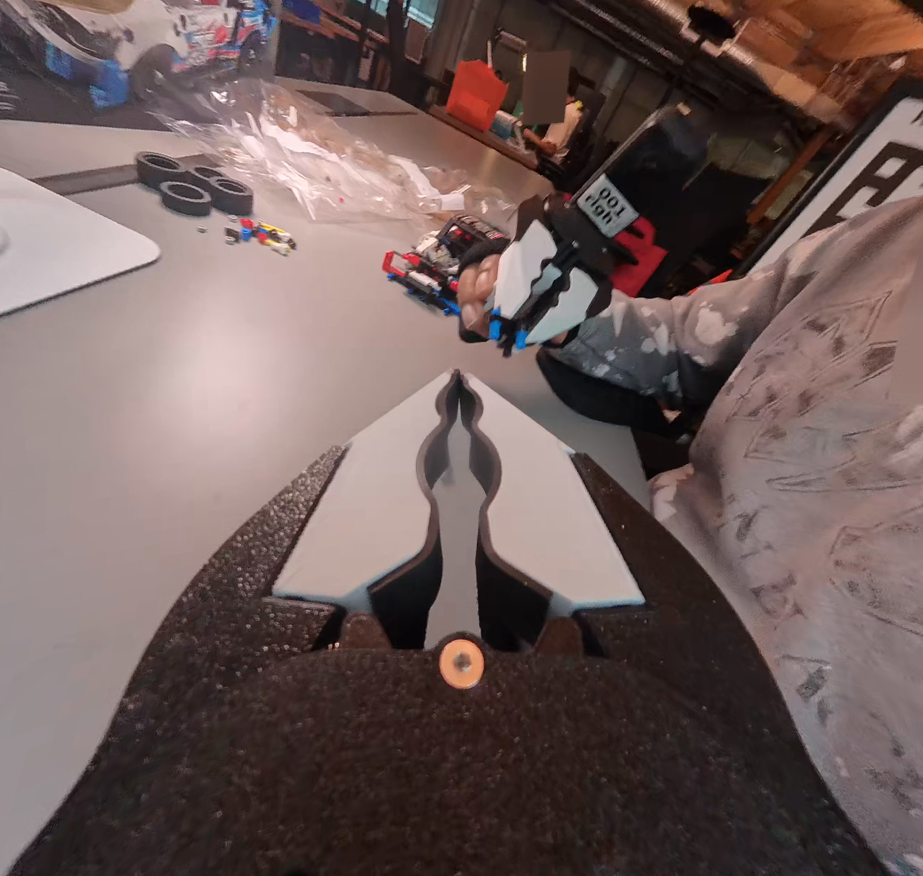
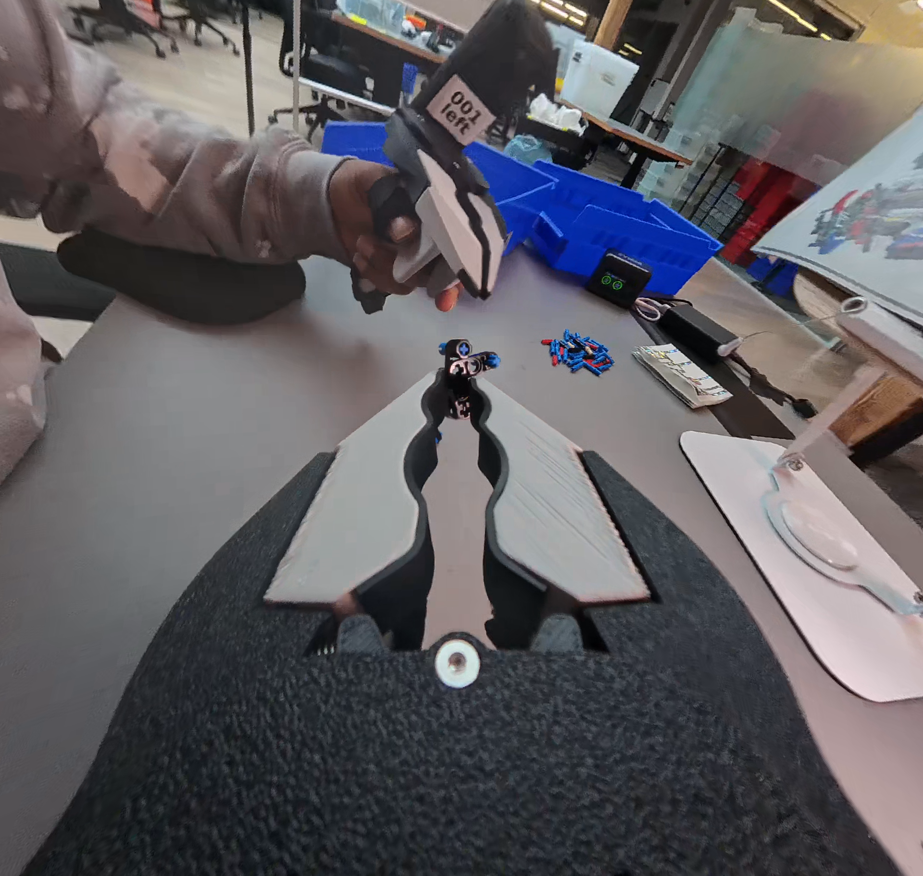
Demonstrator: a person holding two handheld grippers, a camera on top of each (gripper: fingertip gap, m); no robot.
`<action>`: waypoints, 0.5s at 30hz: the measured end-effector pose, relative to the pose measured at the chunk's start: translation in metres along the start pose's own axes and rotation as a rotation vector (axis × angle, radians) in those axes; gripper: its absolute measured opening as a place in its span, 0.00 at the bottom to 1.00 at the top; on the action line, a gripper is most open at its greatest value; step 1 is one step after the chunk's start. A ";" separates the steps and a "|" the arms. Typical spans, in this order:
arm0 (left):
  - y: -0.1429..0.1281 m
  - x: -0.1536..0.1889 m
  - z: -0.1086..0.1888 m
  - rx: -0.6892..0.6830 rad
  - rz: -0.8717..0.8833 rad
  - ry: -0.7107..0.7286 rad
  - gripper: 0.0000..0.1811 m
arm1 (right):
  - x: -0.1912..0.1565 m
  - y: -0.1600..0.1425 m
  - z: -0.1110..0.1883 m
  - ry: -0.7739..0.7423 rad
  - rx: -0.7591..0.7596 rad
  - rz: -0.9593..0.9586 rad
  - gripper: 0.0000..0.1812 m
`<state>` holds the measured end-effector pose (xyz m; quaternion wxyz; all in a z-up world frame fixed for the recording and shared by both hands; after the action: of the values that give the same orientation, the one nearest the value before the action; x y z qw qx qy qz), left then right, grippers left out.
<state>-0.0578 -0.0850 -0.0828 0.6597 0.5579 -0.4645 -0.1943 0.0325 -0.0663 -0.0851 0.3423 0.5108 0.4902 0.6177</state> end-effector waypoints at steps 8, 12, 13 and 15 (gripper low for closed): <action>-0.008 0.011 -0.024 0.002 -0.151 0.057 0.10 | 0.007 0.001 -0.011 -0.072 0.074 -0.221 0.05; -0.004 0.018 -0.031 0.016 -0.247 0.110 0.02 | 0.008 -0.001 -0.019 -0.117 0.052 -0.249 0.05; -0.002 0.018 -0.031 0.017 -0.263 0.125 0.02 | 0.008 -0.001 -0.020 -0.124 0.046 -0.248 0.05; -0.001 0.017 -0.031 0.010 -0.270 0.143 0.02 | 0.008 -0.001 -0.023 -0.143 0.043 -0.256 0.05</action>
<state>-0.0233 -0.0815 -0.0756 0.6561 0.6310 -0.3383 -0.2385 0.0087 -0.0646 -0.0834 0.4412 0.4940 0.5389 0.5205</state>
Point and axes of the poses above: each gripper's, where its closed fingertips meet, z back along the fingers, y out of its top, x = y × z across the jaws, the point moved 2 cm from there along z, back along the fingers, and after that the axes turned 11 degrees about x, right-handed, at the moved point
